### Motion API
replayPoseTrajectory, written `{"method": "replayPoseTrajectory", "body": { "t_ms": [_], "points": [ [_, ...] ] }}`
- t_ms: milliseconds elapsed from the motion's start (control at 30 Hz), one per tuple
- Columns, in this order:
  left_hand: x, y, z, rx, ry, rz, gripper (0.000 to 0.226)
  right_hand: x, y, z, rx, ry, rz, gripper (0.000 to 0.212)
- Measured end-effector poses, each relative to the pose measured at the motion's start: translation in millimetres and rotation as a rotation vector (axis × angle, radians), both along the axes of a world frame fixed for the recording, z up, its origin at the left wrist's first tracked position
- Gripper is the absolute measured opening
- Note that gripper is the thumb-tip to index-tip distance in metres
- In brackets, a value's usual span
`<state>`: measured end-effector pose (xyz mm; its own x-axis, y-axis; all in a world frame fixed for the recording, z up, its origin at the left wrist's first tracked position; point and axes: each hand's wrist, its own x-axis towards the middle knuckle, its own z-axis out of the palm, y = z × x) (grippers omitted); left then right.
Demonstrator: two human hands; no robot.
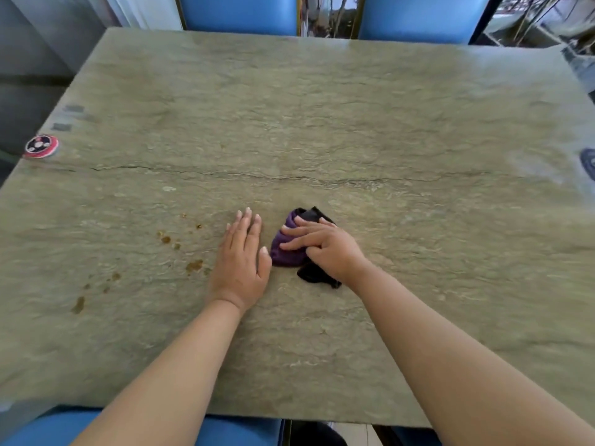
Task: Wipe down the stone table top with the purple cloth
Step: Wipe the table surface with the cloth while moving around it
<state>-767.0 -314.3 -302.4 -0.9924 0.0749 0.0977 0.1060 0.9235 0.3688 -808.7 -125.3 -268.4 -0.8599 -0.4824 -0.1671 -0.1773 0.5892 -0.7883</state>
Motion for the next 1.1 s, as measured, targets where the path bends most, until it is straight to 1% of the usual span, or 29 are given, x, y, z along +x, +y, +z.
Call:
{"method": "replayPoseTrajectory", "body": {
  "t_ms": [67, 133, 200, 233, 267, 300, 333, 367, 400, 467, 500, 533, 567, 633, 800, 867, 933, 1033, 1100],
  "points": [
    [1.2, 0.4, 1.0, 0.007, -0.005, 0.001, 0.065, 30.0, 13.3, 9.9, -0.062, -0.174, -0.036, 0.047],
    [2.1, 0.8, 1.4, 0.008, -0.016, 0.007, 0.067, 45.9, 27.5, 24.9, -0.037, -0.401, -0.011, 0.045],
    [2.2, 1.0, 0.5, 0.004, -0.016, 0.015, 0.068, 44.1, 37.7, 42.3, -0.009, -0.483, -0.016, 0.045],
    [1.9, 1.0, 0.0, 0.000, -0.013, 0.019, 0.069, 36.6, 40.9, 47.1, -0.072, -0.474, -0.093, 0.045],
    [2.0, 0.8, -0.6, -0.001, -0.014, 0.021, 0.069, 27.0, 42.0, 50.3, -0.171, -0.441, -0.213, 0.046],
    [1.7, 0.4, -0.9, -0.001, -0.018, 0.022, 0.069, 15.1, 41.7, 49.8, -0.236, -0.366, -0.345, 0.047],
    [1.3, 0.2, -0.9, 0.001, -0.022, 0.024, 0.068, 1.9, 40.6, 43.9, -0.218, -0.248, -0.432, 0.049],
    [1.0, 0.0, -1.0, 0.002, -0.020, 0.026, 0.067, -10.0, 37.8, 33.3, -0.118, -0.115, -0.460, 0.052],
    [0.6, -0.1, -0.9, 0.002, -0.015, 0.026, 0.066, -18.5, 33.2, 20.1, 0.035, -0.016, -0.434, 0.055],
    [-0.5, -0.4, -1.4, -0.004, -0.007, 0.026, 0.064, -24.5, 16.8, -3.9, 0.395, 0.083, -0.352, 0.060],
    [-1.3, -0.8, -1.8, -0.010, -0.005, 0.027, 0.063, -26.8, 7.6, -12.1, 0.507, 0.115, -0.336, 0.061],
    [-1.8, -1.0, -2.8, -0.017, -0.005, 0.028, 0.062, -30.4, -1.2, -16.4, 0.558, 0.143, -0.334, 0.061],
    [-2.2, -1.1, -3.3, -0.021, -0.005, 0.028, 0.062, -37.7, -7.6, -18.4, 0.565, 0.167, -0.334, 0.061],
    [-2.9, -0.5, -3.8, -0.029, -0.007, 0.025, 0.062, -61.3, -16.1, -18.1, 0.558, 0.186, -0.330, 0.060],
    [-1.9, -0.2, -2.4, -0.080, -0.017, 0.026, 0.065, -122.0, -50.2, -14.1, 0.570, 0.141, -0.326, 0.059],
    [-1.5, 0.3, -1.0, -0.071, -0.015, 0.023, 0.066, -126.0, -68.3, -10.6, 0.539, 0.168, -0.226, 0.058],
    [-0.8, 0.3, 1.2, -0.047, -0.001, 0.030, 0.065, -111.9, -77.9, -9.4, 0.465, 0.211, -0.057, 0.058],
    [-0.3, -0.3, 2.3, 0.018, 0.037, 0.038, 0.058, -79.4, -60.2, -11.8, 0.303, 0.260, 0.190, 0.057],
    [-0.4, -1.0, 1.6, 0.032, 0.033, 0.031, 0.057, -73.8, -31.1, -11.5, 0.184, 0.194, 0.196, 0.057]
  ]
}}
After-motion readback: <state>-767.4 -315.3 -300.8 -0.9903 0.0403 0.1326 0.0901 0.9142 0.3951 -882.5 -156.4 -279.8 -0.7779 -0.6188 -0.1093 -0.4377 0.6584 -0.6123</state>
